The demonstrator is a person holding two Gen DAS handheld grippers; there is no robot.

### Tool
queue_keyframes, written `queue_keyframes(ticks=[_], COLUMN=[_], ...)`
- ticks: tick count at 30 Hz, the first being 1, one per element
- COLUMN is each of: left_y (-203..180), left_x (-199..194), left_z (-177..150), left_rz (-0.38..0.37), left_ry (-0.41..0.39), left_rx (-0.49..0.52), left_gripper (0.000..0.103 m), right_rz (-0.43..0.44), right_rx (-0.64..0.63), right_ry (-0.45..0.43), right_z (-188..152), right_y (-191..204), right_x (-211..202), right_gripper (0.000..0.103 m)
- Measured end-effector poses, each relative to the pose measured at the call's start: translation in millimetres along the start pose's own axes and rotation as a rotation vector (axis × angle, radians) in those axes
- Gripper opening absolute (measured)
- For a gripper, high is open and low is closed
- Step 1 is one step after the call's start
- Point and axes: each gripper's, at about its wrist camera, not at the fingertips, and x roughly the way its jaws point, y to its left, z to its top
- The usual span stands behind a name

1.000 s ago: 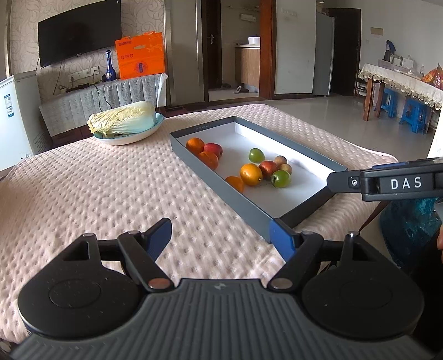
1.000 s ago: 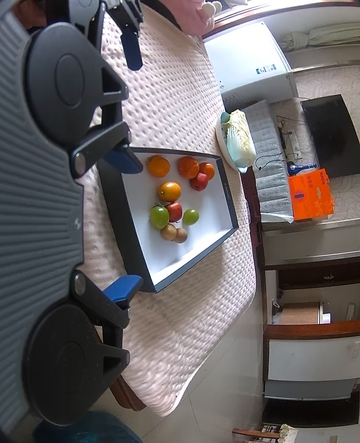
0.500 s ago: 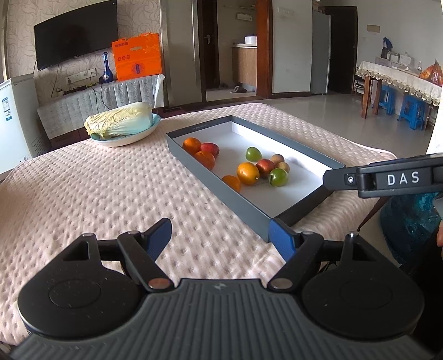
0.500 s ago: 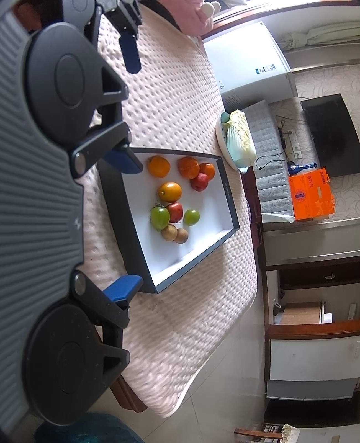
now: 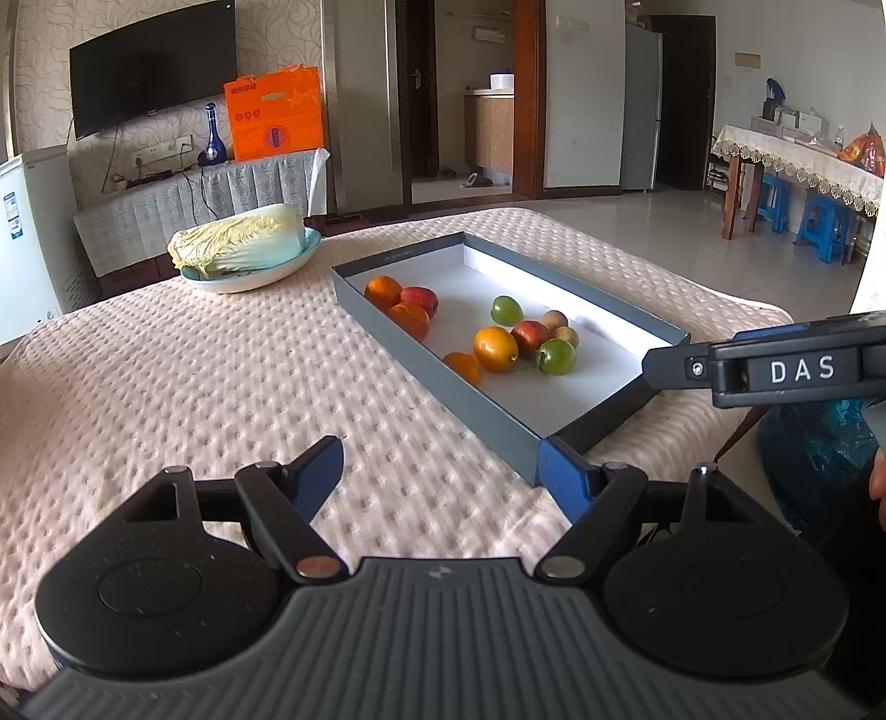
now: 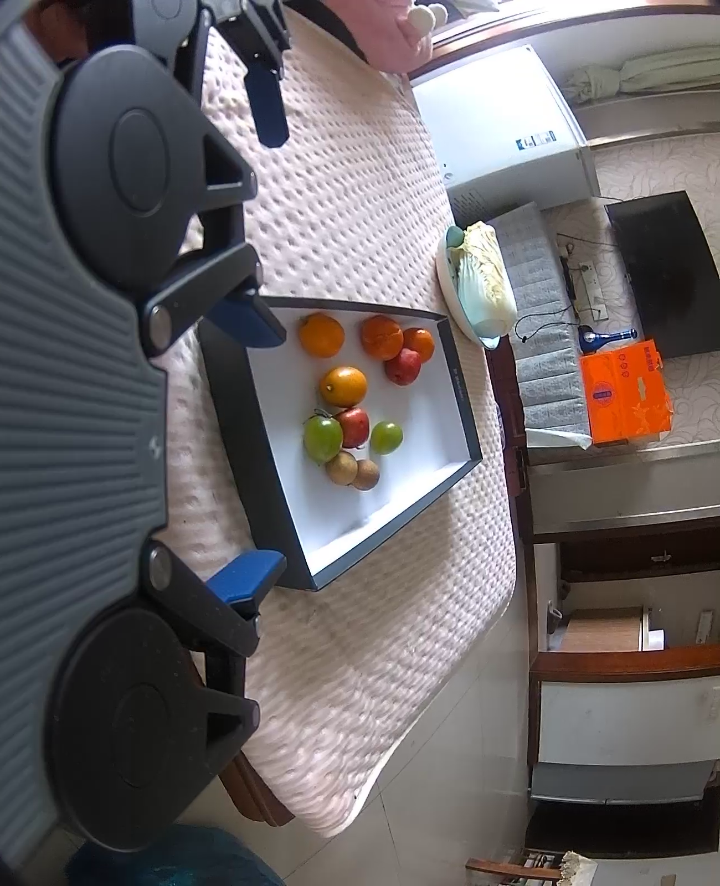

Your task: Organize fruits

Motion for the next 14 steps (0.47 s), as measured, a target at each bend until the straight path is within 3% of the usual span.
queue_keyframes(ticks=[14], left_y=[-6.3], left_x=[0.7], left_z=[-0.3], left_rz=[-0.028], left_ry=[-0.015], left_rx=[0.022], left_gripper=[0.081], right_rz=[0.004], right_rx=[0.003], right_ry=[-0.006], right_z=[-0.3], right_y=[-0.7], right_x=[-1.3], right_gripper=[0.082])
